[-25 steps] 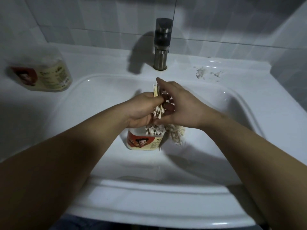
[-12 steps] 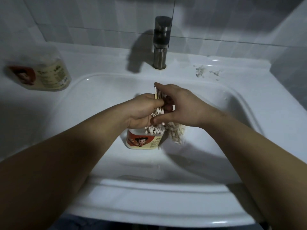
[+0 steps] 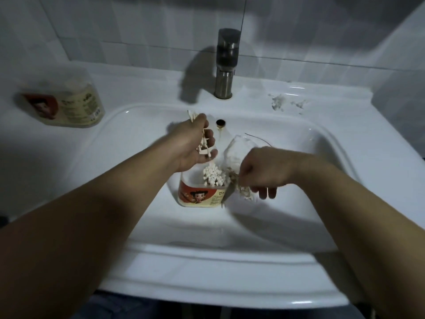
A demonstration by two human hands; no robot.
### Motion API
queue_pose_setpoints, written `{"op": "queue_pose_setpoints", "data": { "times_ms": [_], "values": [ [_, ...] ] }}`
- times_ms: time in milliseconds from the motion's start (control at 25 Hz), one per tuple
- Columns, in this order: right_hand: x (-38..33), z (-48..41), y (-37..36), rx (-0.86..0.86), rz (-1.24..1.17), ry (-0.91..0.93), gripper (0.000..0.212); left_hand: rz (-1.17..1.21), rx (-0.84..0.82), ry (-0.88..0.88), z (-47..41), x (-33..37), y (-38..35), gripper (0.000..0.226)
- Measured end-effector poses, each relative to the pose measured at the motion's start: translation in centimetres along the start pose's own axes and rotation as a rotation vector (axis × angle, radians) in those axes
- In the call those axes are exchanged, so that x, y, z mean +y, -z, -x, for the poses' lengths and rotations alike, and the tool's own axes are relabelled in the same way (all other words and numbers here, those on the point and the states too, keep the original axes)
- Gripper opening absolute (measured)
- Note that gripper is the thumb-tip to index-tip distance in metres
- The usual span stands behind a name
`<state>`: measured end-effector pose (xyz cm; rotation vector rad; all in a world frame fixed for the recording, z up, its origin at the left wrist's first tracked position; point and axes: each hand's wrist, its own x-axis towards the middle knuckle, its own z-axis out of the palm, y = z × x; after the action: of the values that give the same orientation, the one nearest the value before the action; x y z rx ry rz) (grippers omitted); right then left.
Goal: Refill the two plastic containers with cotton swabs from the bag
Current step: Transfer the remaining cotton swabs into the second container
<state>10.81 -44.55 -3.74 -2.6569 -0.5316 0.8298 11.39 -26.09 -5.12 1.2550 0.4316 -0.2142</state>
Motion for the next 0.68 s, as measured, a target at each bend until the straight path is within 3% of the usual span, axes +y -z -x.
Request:
{"op": "queue_pose_setpoints", "data": {
  "times_ms": [80,360,560,680],
  "values": [
    [0.4,-1.3,-1.7,-0.104,-0.037,-0.081,0.020,0.034,-0.033,0.016,0.2,0.0,0.1,0.020],
    [0.1,-3.0,-4.8,-0.059,-0.179,-0.069,0.029,0.064,-0.062,0.000,0.0,0.0,-0.2,0.017],
    [-0.4,-3.5,-6.5,0.024,-0.089,-0.074,0.015,-0.016,-0.103,0.009,0.2,-0.4,-0.4,0.020],
    [-0.6,-3.9,-6.4,0.022,-0.019,-0.126,0.017,-0.083,-0.127,0.015,0.4,-0.7,-0.5,0.018]
  ]
}}
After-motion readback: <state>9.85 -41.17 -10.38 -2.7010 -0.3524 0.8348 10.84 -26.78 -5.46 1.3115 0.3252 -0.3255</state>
